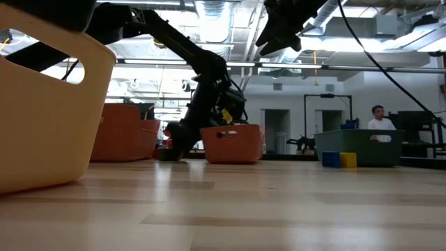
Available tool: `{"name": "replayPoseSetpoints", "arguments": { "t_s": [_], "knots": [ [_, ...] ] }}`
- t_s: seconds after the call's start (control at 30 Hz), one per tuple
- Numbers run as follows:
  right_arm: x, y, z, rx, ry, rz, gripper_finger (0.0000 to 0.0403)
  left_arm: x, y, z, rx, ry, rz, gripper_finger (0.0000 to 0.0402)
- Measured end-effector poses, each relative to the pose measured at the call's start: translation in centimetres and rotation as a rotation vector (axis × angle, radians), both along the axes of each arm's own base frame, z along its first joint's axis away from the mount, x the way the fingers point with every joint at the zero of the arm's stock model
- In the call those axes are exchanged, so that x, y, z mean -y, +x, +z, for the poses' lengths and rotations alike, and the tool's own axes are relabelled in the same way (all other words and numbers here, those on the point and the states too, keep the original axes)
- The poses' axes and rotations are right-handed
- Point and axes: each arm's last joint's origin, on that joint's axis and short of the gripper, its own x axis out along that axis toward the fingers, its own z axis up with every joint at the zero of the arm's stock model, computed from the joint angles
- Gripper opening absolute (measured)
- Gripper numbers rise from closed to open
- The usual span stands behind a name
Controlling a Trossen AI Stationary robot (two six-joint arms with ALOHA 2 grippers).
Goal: Sort blocks
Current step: Put the yellow block into the yellow bin
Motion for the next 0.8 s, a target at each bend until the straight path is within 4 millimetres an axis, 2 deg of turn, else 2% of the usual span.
{"name": "replayPoseSetpoints", "arguments": {
  "t_s": [0.27, 0.57, 0.8],
  "knots": [
    [0.00, 0.00, 0.00, 0.001, 0.002, -0.001, 0.0179, 0.13, -0.13, 0.02, -0.023, -0.001, -0.010, 0.0232],
    [-0.02, 0.00, 0.00, 0.001, 0.003, 0.005, 0.0179, 0.48, 0.04, 0.05, -0.030, 0.001, -0.025, 0.0125],
    [-0.02, 0.01, 0.00, 0.002, 0.005, 0.007, 0.0179, 0.74, 0.24, 0.20, -0.027, 0.002, -0.034, 0.0121]
  ]
}}
